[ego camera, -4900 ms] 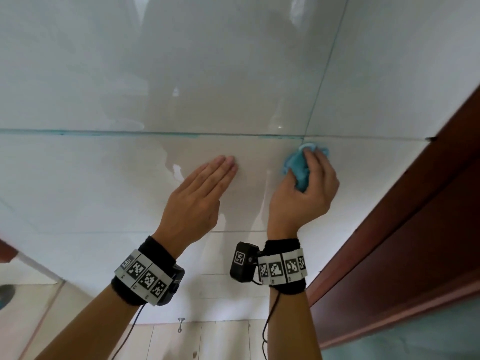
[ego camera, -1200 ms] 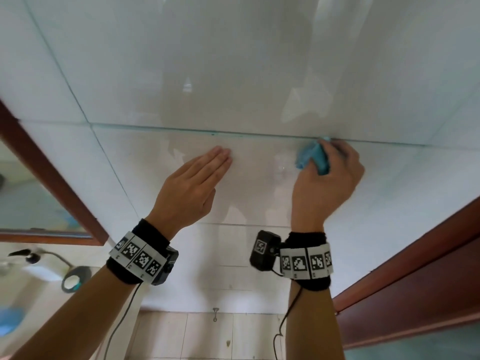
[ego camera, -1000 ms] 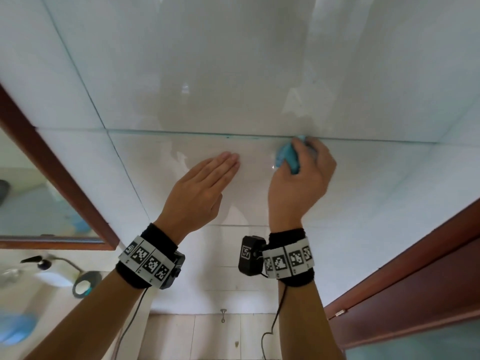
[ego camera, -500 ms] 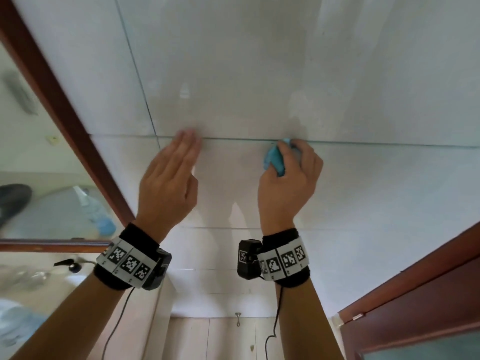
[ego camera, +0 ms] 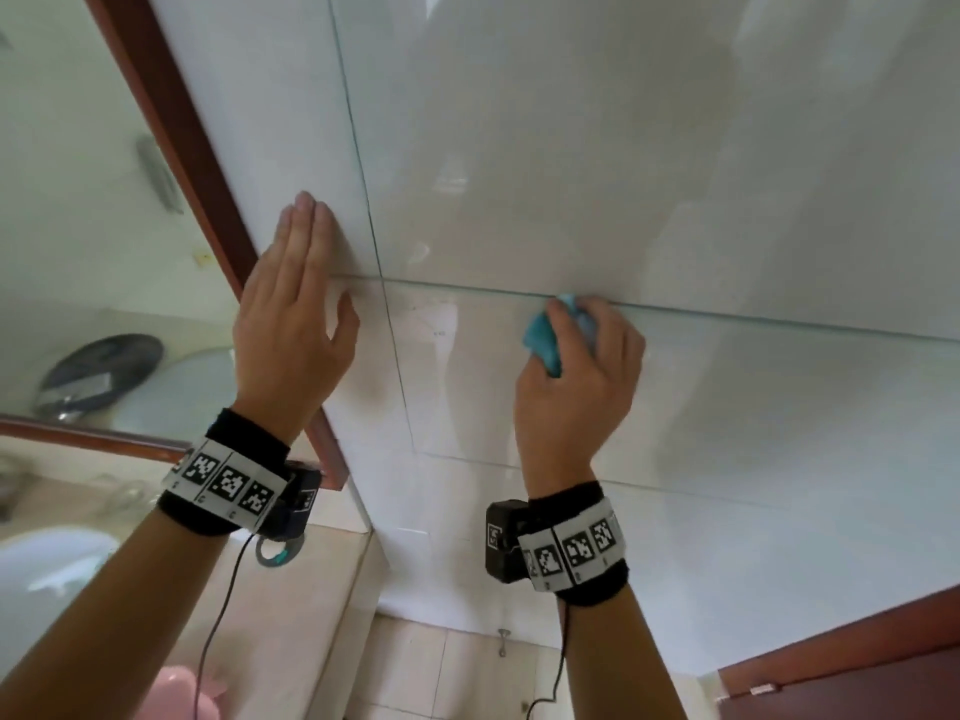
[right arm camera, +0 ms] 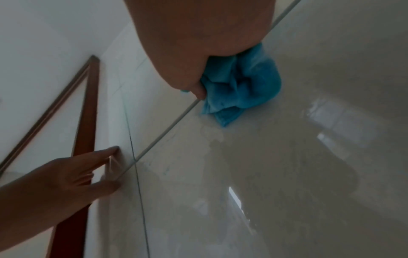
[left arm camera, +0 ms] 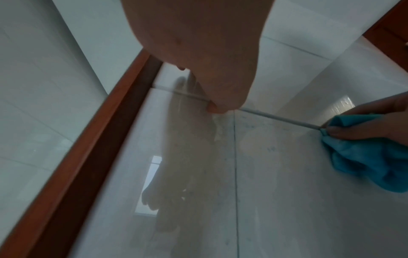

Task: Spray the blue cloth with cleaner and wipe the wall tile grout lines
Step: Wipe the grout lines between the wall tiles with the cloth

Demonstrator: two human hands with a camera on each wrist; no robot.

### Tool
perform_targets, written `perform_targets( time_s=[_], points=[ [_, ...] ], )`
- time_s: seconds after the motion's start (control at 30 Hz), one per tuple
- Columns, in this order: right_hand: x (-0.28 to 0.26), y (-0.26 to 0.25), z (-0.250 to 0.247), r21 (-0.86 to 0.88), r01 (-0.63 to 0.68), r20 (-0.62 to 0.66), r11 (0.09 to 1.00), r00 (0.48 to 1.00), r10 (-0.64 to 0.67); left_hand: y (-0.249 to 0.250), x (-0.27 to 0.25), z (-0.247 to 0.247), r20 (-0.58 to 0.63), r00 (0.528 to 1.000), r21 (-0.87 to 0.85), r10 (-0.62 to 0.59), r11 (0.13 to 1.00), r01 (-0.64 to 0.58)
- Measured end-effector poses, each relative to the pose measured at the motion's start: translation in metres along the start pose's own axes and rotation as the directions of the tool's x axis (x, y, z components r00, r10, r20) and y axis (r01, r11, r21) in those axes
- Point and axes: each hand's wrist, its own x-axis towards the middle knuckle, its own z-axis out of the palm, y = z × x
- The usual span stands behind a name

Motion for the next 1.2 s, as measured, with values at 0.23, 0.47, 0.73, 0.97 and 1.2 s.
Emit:
perform_targets(
  time_s=[0.23,0.47,0.73,0.97,1.2],
  points=[
    [0.005,0.021,-0.010,0.018,-0.133,-0.201,0.991,0.970,0.134,-0.032,-0.002,-0.021,0.057,0.998,0.176,0.001,0.984,-0.011],
    [-0.017,-0.030,0.041,0.008,-0.109,-0.159,0.994,0.981,0.108,-0.067,0.005,-0.028,0.041,0.999,0.226,-0.023,0.974,0.013],
    [-0.034,-0.093,0.077,-0.111,0.094,0.096,0.989,0.992,-0.083,-0.075,0.006,-0.023,0.042,0.999,0.125,-0.001,0.992,-0.005],
    [0.004,-0.121,0.049,0.050,0.220,0.030,0.974,0.975,-0.221,-0.061,0.014,-0.033,-0.027,0.998,0.054,0.057,0.997,-0.055],
    [0.136,-0.186,0.036,0.053,0.406,-0.214,0.912,0.897,-0.387,-0.058,0.065,-0.056,-0.086,0.996,0.012,0.000,1.000,0.001]
  ],
)
